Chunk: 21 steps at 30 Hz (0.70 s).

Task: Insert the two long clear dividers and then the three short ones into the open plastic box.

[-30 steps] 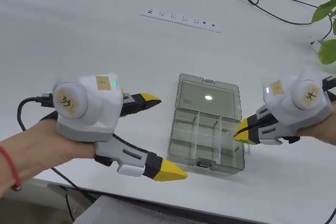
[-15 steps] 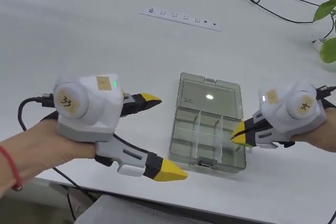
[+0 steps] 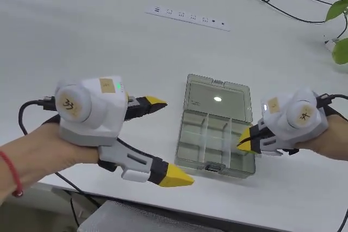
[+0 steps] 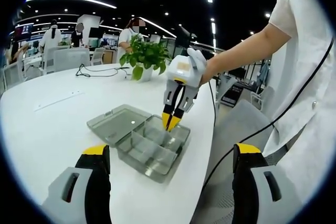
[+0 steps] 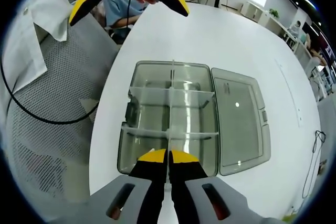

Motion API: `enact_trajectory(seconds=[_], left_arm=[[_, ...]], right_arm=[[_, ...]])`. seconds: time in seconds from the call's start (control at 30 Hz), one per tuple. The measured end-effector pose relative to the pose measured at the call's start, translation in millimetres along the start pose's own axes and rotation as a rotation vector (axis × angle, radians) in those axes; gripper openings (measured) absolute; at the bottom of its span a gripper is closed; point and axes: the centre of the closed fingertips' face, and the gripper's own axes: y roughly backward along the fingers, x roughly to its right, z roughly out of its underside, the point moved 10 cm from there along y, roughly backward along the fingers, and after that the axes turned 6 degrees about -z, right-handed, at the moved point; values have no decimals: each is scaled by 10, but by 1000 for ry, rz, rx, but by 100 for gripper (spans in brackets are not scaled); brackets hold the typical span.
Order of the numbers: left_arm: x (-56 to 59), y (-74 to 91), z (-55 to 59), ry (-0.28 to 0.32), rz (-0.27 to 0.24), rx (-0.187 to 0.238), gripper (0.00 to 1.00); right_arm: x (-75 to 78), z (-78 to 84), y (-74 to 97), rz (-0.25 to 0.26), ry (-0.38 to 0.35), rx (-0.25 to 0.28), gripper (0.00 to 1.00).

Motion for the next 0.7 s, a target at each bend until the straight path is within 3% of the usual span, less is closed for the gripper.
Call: enact_trajectory(seconds=[0.5, 0.7], left_arm=[[-26, 20, 30, 7, -7, -6, 100], [-39, 37, 37, 15, -14, -2, 100]], right_arm=[[-12, -9, 0, 16, 16, -25, 5], [-7, -33, 96, 40, -13, 10, 8]])
